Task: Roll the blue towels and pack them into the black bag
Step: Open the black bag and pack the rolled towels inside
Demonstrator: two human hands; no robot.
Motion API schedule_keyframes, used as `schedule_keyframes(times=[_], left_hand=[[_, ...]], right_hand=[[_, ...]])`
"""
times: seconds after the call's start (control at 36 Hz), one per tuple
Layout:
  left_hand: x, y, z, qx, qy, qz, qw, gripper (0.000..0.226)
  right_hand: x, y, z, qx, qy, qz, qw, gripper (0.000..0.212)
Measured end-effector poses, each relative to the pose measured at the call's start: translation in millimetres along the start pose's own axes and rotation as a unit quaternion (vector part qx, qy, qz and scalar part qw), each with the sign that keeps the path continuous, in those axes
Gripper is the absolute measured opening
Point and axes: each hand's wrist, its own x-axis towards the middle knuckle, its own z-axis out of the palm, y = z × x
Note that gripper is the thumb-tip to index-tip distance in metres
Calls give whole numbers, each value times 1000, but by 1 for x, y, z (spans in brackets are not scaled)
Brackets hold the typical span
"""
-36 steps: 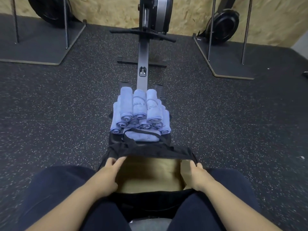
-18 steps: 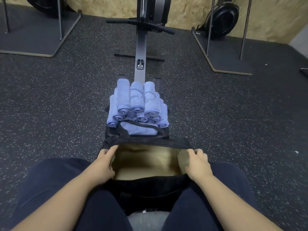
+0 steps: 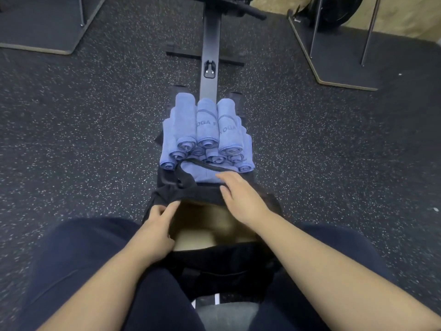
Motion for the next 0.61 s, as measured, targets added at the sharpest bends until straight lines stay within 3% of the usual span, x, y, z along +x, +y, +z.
schedule_keyframes(times=[0.22, 0.42, 0.61], left_hand=[[-4, -3, -2, 14, -22, 10, 1000, 90], [-9, -4, -2, 15, -59, 13, 998, 94], [-7, 0, 0, 31, -93, 19, 995, 95]], right_hand=[[74, -41, 22, 23, -129, -42, 991, 42], [81, -30, 49, -63, -282, -39, 957, 42], [59, 4, 55, -126, -314, -19, 941, 62]])
